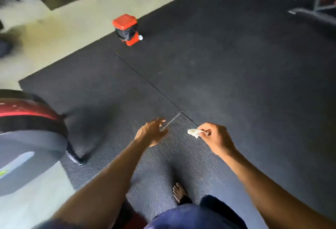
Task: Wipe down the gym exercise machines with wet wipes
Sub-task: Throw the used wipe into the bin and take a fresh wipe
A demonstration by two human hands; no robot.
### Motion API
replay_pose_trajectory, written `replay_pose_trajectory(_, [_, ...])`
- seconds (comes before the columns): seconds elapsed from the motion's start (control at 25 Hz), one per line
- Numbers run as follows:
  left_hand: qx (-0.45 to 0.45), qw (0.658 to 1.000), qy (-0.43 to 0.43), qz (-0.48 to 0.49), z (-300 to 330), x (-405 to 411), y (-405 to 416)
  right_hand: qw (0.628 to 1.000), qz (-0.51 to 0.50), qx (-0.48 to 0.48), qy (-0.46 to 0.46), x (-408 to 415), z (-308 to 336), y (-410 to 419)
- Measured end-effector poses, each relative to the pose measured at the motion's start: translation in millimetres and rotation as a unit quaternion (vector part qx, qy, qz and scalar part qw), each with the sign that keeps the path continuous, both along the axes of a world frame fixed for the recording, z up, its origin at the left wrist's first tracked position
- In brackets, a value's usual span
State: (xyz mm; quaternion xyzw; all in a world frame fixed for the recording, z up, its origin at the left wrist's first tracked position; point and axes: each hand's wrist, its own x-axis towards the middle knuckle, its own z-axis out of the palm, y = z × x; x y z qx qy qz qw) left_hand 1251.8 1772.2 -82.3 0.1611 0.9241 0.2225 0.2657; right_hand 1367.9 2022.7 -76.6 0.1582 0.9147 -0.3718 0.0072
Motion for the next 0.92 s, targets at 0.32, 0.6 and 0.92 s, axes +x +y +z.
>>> replay_pose_trajectory(0.32, [0.01, 0.994, 0.015, 0.105, -8.1, -241.9, -43.1, 0.994, 0.099, -0.029, 0.029, -295.6, -21.3, -21.5])
replay_pose_trajectory(0.6, [-0.014, 0.986, 0.009, 0.168, 1.9, -492.4, -81.5, 0.986, 0.159, -0.023, 0.049, -591.1, -3.5, -33.1])
replay_pose_trajectory(0.92, [0.01, 0.975, -0.006, 0.221, -30.8, -748.3, -186.6, 0.97, 0.238, -0.014, 0.041, -881.3, -14.4, -136.6])
